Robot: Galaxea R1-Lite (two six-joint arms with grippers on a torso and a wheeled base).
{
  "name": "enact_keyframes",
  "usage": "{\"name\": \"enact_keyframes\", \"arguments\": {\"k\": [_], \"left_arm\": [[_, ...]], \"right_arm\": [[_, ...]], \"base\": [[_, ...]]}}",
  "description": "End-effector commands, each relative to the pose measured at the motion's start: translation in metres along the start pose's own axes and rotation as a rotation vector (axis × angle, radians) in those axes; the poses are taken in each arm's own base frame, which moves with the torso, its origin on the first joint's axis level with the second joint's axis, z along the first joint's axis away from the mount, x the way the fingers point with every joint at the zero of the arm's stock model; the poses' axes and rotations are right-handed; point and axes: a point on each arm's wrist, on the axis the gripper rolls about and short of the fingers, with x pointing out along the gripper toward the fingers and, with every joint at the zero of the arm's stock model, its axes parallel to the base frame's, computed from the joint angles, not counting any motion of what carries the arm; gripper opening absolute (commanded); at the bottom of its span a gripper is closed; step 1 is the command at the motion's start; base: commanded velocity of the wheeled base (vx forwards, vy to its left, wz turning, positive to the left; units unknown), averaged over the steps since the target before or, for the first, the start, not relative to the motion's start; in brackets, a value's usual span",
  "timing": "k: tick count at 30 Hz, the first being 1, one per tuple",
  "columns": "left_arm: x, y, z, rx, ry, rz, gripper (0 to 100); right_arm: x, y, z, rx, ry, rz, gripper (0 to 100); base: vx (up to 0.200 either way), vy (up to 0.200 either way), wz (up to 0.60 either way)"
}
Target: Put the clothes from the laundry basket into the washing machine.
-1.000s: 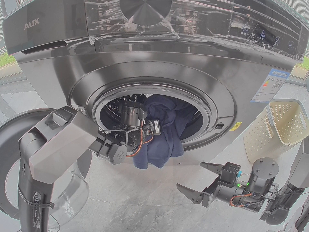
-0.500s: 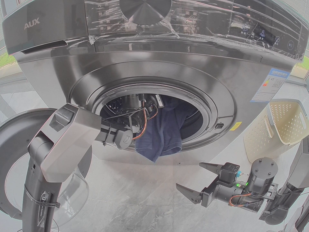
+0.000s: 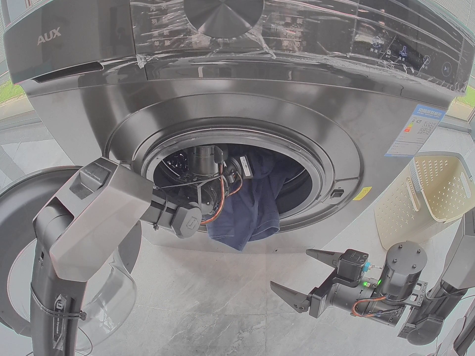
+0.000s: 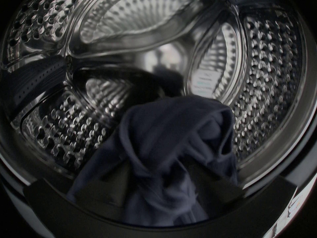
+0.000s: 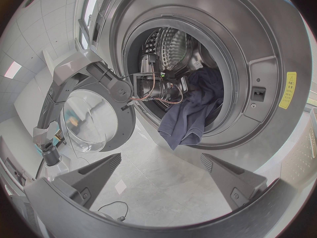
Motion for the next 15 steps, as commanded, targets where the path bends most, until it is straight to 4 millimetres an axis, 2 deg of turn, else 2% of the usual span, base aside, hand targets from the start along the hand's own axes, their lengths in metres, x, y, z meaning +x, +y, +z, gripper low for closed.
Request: {"name": "enact_keyframes", "arguments": {"k": [1,7,15], "left_arm": [[-0.033,-0.007,0.005,0.028,0.089,-0.002,100],[-0.047,-0.007,-0.017,0.074,0.172,-0.012,100],[-0.041,0.002,-0.042,0.113,0.227,0.006,100]], "right_arm": [[0.0,0.0,-0.001,0.0,0.002,0.001,100],[0.0,0.0,-0.001,0.0,0.004,0.0,100],[0.0,0.0,-0.001,0.0,0.004,0.0,100]], "base": [[0.0,0.0,0.0],[0.0,0.0,0.0],[0.0,0.0,0.0]]}}
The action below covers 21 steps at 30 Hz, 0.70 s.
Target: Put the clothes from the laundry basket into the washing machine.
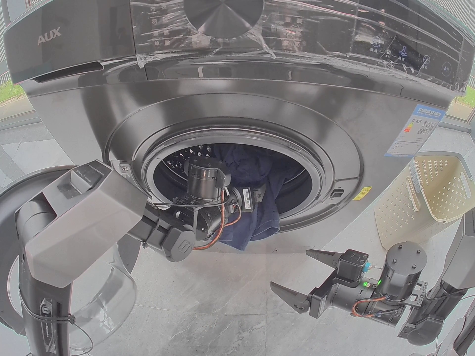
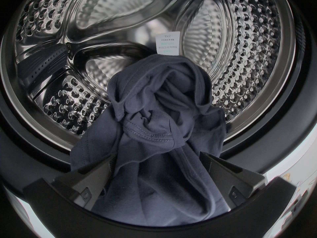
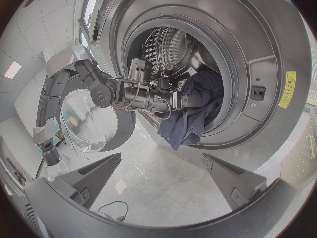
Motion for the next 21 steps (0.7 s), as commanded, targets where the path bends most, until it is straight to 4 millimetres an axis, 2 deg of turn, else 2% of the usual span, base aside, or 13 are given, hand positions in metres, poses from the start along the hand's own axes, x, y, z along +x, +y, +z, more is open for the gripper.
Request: {"name": "enact_keyframes", "arguments": {"k": [1,6,7,10,21], "left_arm": [[0.009,0.009,-0.017,0.054,0.036,0.023,100],[0.016,0.019,-0.021,0.075,0.041,0.041,100],[0.016,0.019,-0.02,0.074,0.042,0.041,0],[0.019,0.019,-0.018,0.073,0.034,0.035,0],[0.035,0.007,0.012,-0.007,-0.106,-0.009,0]], "right_arm": [[0.0,0.0,0.0,0.0,0.001,0.001,100],[0.0,0.0,0.0,0.0,0.0,0.001,100],[0.0,0.0,0.0,0.0,0.0,0.001,100],[0.0,0.0,0.0,0.0,0.0,0.001,100],[0.002,0.0,0.0,0.0,0.0,0.002,100]], "base": [[0.0,0.0,0.0],[0.0,0.0,0.0],[0.0,0.0,0.0],[0.0,0.0,0.0],[0.0,0.0,0.0]]}}
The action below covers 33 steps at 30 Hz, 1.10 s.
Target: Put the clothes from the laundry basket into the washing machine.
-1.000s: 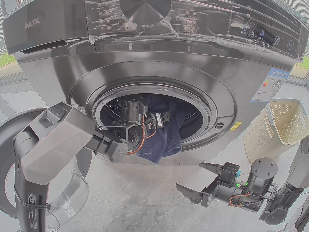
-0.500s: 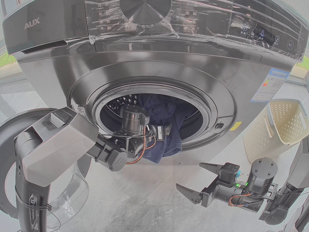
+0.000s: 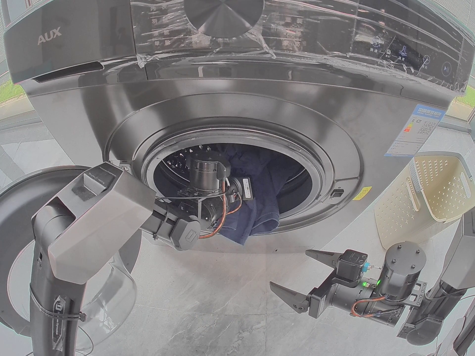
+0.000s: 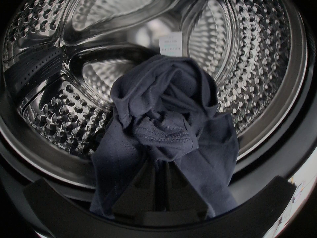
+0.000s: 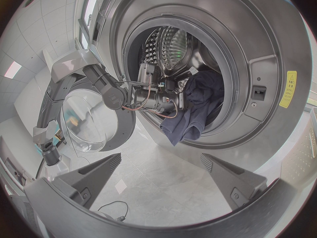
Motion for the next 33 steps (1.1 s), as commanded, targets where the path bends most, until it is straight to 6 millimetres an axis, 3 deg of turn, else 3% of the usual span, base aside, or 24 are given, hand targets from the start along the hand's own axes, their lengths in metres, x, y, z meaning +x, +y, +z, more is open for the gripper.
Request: {"name": "enact_keyframes", "arguments": {"k": [1,11,18,19,25,33], "left_arm": [[0.009,-0.006,0.008,-0.047,-0.067,-0.022,0],[0.04,-0.005,0.033,-0.097,-0.294,-0.023,0],[0.038,-0.003,0.038,-0.099,-0.307,-0.007,0],[0.037,-0.003,0.037,-0.099,-0.299,-0.007,100],[0.021,-0.007,0.035,-0.083,-0.216,0.006,100],[0.006,-0.004,0.007,-0.04,-0.018,0.015,100]], "right_arm": [[0.001,0.0,0.0,0.0,-0.001,0.001,100],[0.001,0.0,0.0,0.002,-0.001,0.001,100],[0.001,0.0,0.0,0.002,-0.001,0.001,100],[0.001,0.0,0.0,0.002,-0.001,-0.001,100],[0.001,0.0,0.0,0.002,-0.001,0.001,100],[0.002,0.0,-0.002,0.002,0.007,0.0,100]], "base": [[0.0,0.0,0.0],[0.0,0.0,0.0],[0.0,0.0,0.0],[0.0,0.0,0.0],[0.0,0.0,0.0],[0.0,0.0,0.0]]}}
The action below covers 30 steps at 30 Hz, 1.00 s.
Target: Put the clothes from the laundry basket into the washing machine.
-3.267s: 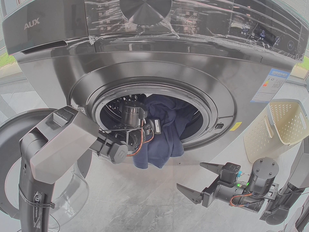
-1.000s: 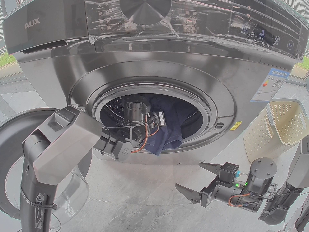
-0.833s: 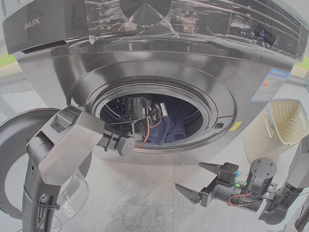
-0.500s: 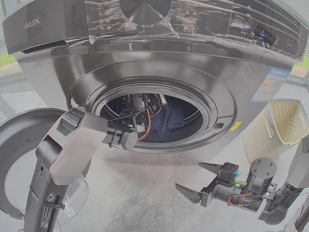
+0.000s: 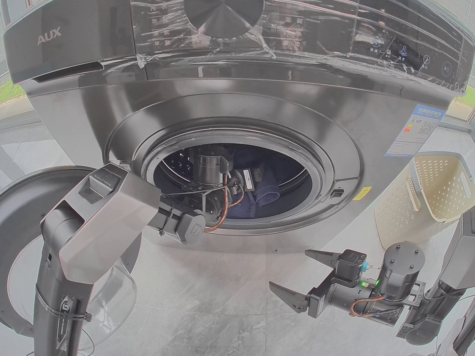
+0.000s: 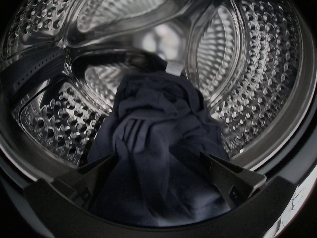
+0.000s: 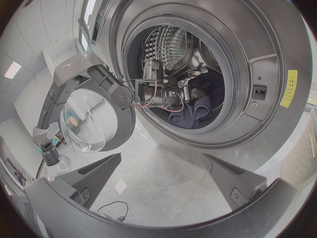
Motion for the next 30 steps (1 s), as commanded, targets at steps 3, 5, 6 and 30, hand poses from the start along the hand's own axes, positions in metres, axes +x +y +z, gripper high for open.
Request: {"name": "enact_keyframes", "arguments": {"k": [3,5,6,30], "left_arm": [[-0.011,0.0,-0.008,0.023,0.079,0.003,100],[-0.01,0.002,-0.01,0.029,0.091,0.01,100],[-0.009,0.003,-0.011,0.034,0.092,0.013,100],[0.043,-0.002,0.028,-0.065,-0.275,0.023,0]], "right_arm": [[0.001,0.0,-0.001,0.0,0.006,0.0,100],[0.001,0.0,-0.001,0.0,0.006,0.0,100],[0.001,0.0,-0.001,0.0,0.006,0.0,100],[0.002,0.0,-0.002,0.001,0.007,0.0,100]], "base": [[0.0,0.0,0.0],[0.0,0.0,0.0],[0.0,0.0,0.0],[0.0,0.0,0.0]]}}
